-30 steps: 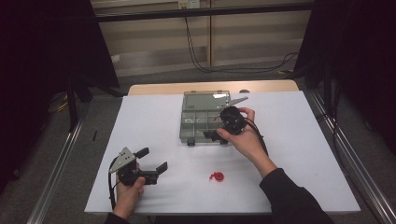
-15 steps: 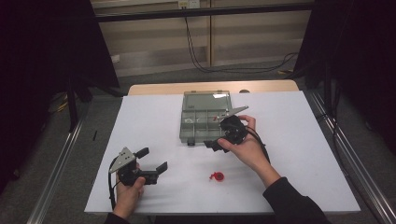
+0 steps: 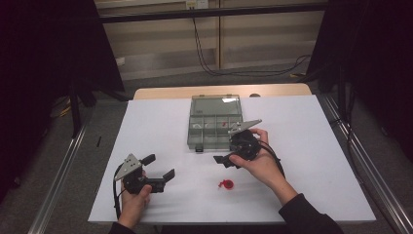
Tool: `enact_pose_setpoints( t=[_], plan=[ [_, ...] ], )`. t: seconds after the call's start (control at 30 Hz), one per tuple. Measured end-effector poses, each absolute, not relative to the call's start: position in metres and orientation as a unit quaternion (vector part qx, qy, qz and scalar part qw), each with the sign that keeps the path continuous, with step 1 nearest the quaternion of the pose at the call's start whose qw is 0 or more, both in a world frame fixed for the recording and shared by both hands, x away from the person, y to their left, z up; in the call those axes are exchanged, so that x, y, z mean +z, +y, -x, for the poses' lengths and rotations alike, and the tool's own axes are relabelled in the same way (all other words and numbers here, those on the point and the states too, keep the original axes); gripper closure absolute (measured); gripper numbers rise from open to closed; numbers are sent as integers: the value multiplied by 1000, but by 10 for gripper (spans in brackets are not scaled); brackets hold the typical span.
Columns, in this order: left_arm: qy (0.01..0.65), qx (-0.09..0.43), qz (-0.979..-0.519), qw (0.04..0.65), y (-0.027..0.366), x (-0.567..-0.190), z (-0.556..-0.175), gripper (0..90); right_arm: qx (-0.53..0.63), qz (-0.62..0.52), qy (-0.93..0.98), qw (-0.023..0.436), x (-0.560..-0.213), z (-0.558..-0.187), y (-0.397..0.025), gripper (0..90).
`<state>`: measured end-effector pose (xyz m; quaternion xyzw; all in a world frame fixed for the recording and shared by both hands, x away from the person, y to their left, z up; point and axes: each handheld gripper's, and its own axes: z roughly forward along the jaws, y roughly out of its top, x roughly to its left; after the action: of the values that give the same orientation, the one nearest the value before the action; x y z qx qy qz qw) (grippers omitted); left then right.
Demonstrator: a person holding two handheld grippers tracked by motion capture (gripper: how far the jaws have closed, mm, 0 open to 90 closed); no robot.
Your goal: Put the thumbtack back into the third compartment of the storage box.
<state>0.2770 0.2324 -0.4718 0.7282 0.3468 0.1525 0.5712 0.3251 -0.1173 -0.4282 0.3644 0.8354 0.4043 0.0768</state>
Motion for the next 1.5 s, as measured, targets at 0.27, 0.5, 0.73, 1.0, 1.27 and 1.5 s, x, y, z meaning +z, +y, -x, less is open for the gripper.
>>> enact_pose_setpoints(
  t=[0.27, 0.5, 0.73, 1.0, 1.27, 1.5],
  plan=[
    [349, 154, -726, 572, 232, -472, -277, 0, 405, -344, 845, 59, -430, -311, -113, 259],
    [349, 155, -726, 572, 231, -472, -277, 0, 395, -328, 857, 50, -435, -301, -110, 396],
    [349, 155, -727, 571, 231, -472, -277, 0, 381, -307, 871, 48, -444, -291, -105, 527],
    [349, 157, -729, 568, 231, -472, -277, 0, 368, -281, 886, 16, -451, -282, -103, 900],
    [349, 155, -730, 567, 231, -472, -277, 0, 350, -267, 898, 11, -457, -273, -98, 900],
    [349, 155, -729, 568, 231, -472, -277, 1, 342, -265, 901, 9, -463, -274, -96, 900]
  ],
)
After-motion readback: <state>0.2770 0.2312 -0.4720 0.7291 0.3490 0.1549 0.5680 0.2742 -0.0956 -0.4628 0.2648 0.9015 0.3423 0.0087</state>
